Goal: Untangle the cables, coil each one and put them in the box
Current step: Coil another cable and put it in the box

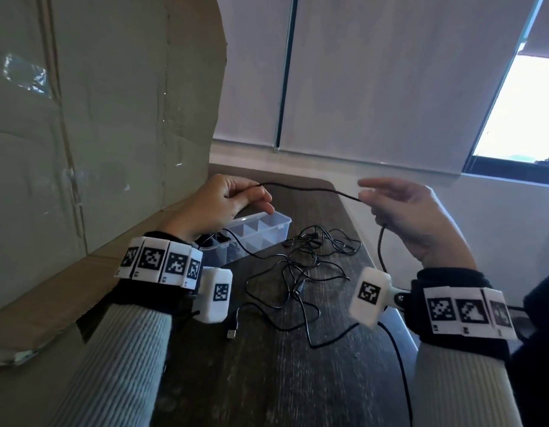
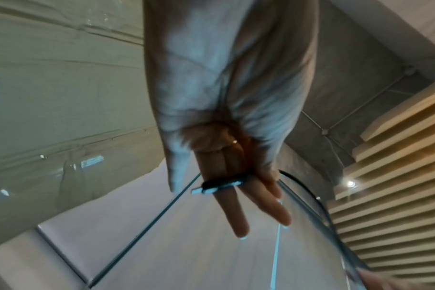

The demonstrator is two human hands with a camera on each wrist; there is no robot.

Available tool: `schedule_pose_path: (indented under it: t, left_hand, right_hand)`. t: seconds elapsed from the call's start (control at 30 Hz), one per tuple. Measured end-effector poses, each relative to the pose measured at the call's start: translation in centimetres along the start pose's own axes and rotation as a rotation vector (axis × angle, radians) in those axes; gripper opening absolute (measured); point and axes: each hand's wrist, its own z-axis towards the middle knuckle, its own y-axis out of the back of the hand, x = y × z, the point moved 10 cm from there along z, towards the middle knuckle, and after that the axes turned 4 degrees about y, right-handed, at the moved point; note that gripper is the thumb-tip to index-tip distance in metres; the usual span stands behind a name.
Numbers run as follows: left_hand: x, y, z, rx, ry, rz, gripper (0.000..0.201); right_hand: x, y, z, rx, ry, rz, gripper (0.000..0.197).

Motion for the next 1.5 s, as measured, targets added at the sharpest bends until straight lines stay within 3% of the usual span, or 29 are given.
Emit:
schedule_pose_path:
  t: [0.2, 0.4, 0.57, 0.9, 1.07, 1.17, 1.27, 1.33, 1.4, 1.5]
  left_hand:
    - [-0.5, 0.9, 0.4, -0.163, 0.031, -0.327, 0.026]
    - [-1.9, -1.1, 0.4, -0.07, 0.001, -0.508, 0.021]
    - [-3.1, -1.7, 0.1, -0.083, -0.014, -0.753, 0.026]
    - [-3.8, 1.4, -0.2, -0.017, -0.073, -1.076, 0.035]
    - [-3.0, 2.1, 0.2, -0.118, -0.086, -1.288, 0.031]
    - [-1.8, 3.9, -0.1, -0.3, -0.076, -1.085, 0.03]
    - [-1.6, 4.5, -0.3, -0.429, -0.086, -0.516, 0.028]
    - [-1.9, 3.0, -0.2, -0.393, -0.095, -0.109, 0.027]
    - [-1.8, 0.9, 0.0, -0.271, -0.08, 0.189, 0.031]
    - [-1.1, -1.3, 0.0, -0.056, -0.031, 0.326, 0.045]
  right_hand:
    - [-0.3, -3.4, -0.1, 0.18, 0.037, -0.308, 0.023]
    - [1.5, -8.5, -0.9, 0.342, 0.159, -0.308, 0.034]
    - [0.8, -11.9, -1.4, 0.427, 0.196, -0.45, 0.031]
    - [-0.6, -11.5, -1.5, 0.457, 0.112, -0.348, 0.021]
    - [-0.1, -12.8, -2.8, 0.532, 0.037, -0.197, 0.017]
    - [0.6, -12.5, -3.0, 0.542, -0.016, -0.084, 0.014]
    - [1.0, -12.3, -3.2, 0.51, -0.11, 0.038, 0.018]
    - [1.6, -12.3, -3.3, 0.479, -0.106, 0.042, 0.018]
    - [2.5, -11.9, -3.1, 0.447, -0.035, -0.054, 0.017]
    - [3.8, -10.5, -2.6, 0.367, 0.087, -0.205, 0.023]
